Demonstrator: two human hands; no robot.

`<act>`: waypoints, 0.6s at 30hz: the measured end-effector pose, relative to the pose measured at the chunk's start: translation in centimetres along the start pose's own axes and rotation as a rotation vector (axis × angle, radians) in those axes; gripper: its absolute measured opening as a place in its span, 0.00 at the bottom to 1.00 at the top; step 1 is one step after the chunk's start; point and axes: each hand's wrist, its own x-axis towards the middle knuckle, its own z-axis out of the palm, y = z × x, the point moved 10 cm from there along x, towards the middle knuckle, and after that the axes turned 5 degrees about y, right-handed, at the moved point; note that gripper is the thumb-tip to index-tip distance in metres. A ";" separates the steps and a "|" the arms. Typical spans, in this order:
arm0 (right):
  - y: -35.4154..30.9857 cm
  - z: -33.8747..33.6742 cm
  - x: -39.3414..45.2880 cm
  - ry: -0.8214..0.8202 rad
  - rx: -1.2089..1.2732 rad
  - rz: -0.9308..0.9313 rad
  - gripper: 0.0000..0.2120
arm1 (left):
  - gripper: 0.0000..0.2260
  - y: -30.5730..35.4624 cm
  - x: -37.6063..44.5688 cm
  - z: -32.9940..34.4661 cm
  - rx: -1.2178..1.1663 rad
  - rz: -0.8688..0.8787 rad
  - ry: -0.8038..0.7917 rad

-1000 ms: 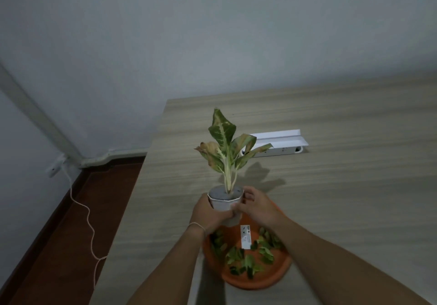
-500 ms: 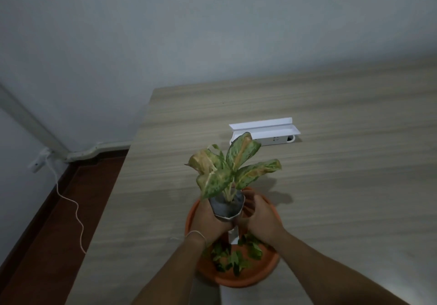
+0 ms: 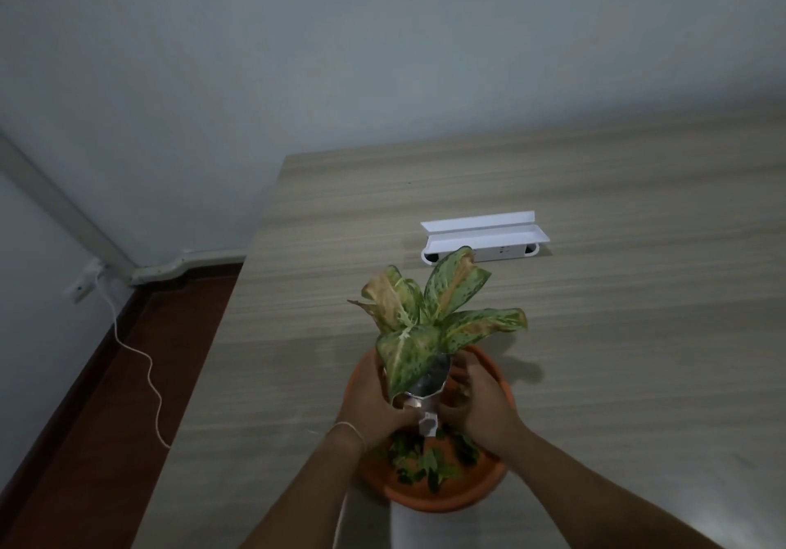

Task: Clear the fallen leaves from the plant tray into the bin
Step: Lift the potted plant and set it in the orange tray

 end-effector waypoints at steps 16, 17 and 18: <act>-7.3 5.2 -6.9 -0.105 -0.628 -0.233 0.14 | 0.16 2.0 -4.8 -7.2 0.420 0.007 -0.146; -7.5 6.1 -6.9 -0.097 -0.657 -0.261 0.16 | 0.13 2.0 -4.6 -6.2 0.485 0.048 -0.183; -7.5 7.0 -6.7 -0.096 -0.674 -0.257 0.18 | 0.10 1.8 -4.5 -5.2 0.543 0.079 -0.210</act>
